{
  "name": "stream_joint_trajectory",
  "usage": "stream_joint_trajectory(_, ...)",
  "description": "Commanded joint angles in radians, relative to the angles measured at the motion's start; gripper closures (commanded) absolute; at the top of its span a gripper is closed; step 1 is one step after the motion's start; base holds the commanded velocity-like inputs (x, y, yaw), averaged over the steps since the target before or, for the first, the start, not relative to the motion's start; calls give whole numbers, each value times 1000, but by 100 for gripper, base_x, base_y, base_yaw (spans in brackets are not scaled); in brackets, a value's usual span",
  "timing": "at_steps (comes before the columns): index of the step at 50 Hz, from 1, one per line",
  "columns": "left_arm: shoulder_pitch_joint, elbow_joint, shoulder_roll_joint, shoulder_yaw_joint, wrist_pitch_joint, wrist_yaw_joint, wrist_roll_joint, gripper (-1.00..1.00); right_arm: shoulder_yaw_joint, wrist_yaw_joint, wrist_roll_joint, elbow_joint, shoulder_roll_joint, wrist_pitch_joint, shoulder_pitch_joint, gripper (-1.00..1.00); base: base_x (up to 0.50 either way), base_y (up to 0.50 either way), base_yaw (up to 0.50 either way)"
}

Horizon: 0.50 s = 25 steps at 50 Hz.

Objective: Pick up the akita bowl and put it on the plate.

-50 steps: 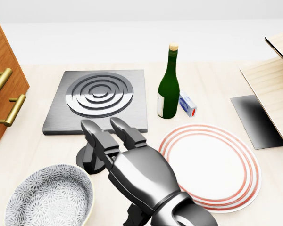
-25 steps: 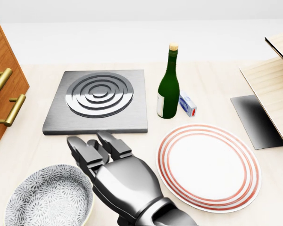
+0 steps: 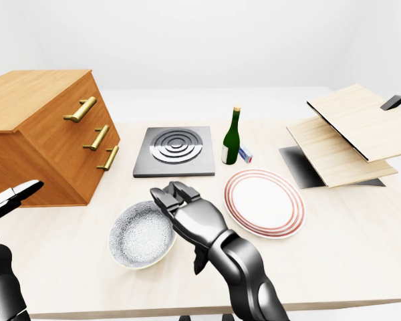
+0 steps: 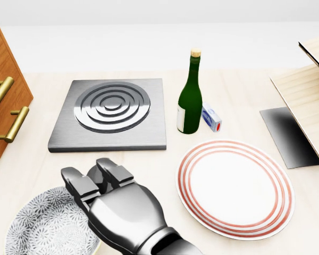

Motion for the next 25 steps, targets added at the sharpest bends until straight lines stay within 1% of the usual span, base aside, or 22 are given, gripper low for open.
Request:
stream_joint_trajectory(1, 1, -3, 1, 1, 0, 0, -4, -100, 28, 15, -44, 25, 24, 0, -11, -95, 0, 0, 0)
stream_joint_trajectory(8, 2, -7, 0, 4, 0, -2, -6, -100, 33, 15, -63, 50, 32, 0, -18, -96, 0, 0, 0)
stream_joint_trajectory(12, 3, -9, 0, 5, 0, -3, -7, -100, 37, 15, -95, 48, 48, 0, -33, -96, 0, 0, 0)
stream_joint_trajectory(25, -2, 10, -1, -4, 0, -4, -2, -100, 33, 15, -138, 81, 85, 0, -65, -96, 0, 0, 0)
